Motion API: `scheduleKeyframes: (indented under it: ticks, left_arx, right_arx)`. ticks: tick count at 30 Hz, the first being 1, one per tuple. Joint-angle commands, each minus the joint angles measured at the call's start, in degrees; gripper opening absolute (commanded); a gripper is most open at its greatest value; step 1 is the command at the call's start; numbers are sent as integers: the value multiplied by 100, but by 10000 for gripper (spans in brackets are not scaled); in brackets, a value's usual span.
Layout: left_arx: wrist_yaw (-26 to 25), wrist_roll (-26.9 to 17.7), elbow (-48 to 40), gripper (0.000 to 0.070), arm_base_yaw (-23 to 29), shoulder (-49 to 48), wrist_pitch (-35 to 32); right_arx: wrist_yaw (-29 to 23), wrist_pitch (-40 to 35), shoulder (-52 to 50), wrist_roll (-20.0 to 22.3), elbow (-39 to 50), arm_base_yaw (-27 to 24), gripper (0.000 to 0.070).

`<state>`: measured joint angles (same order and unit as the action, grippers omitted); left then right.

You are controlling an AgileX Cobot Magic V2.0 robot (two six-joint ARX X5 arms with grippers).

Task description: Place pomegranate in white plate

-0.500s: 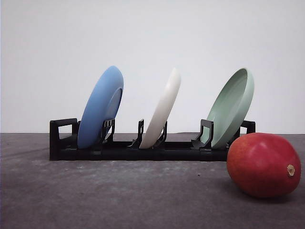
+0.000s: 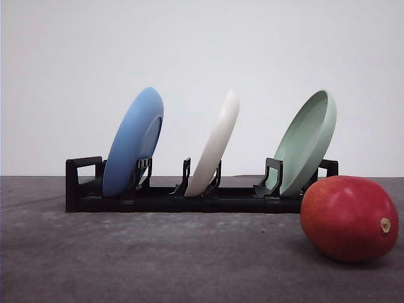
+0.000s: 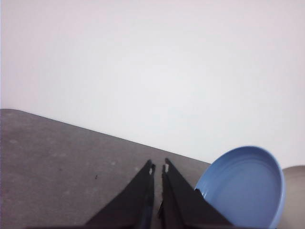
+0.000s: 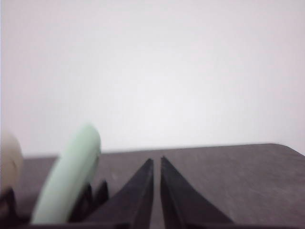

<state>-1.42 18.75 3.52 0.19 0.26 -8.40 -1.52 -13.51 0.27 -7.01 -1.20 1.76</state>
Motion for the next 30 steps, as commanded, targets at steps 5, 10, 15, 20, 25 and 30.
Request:
scheduleKeyframes:
  ticks: [5, 10, 15, 20, 25, 30]
  left_arx:
    - [322, 163, 1231, 11, 2, 249, 1629]
    - [302, 143, 2548, 11, 0, 978, 3262]
    - [54, -191, 3524, 10, 0, 1860, 4347]
    - [-860, -677, 4037, 10, -3, 2769, 4839]
    - [-1201, -814, 4112, 11, -375, 3538, 4692]
    - [-1192, -1200, 4112, 11, -1109, 4110, 4280]
  right_arx:
    - [160, 1314, 3, -1527, -961, -7, 2]
    - [359, 3014, 294, -1456, -2156, -7, 2]
    - [783, 4052, 909, -1114, -2958, -7, 2]
    - [1332, 4408, 1654, -684, -3228, -7, 2]
    - [1951, 4384, 2448, -508, -3232, -7, 2]
    - [2084, 4344, 3101, 82, -3232, 200, 3]
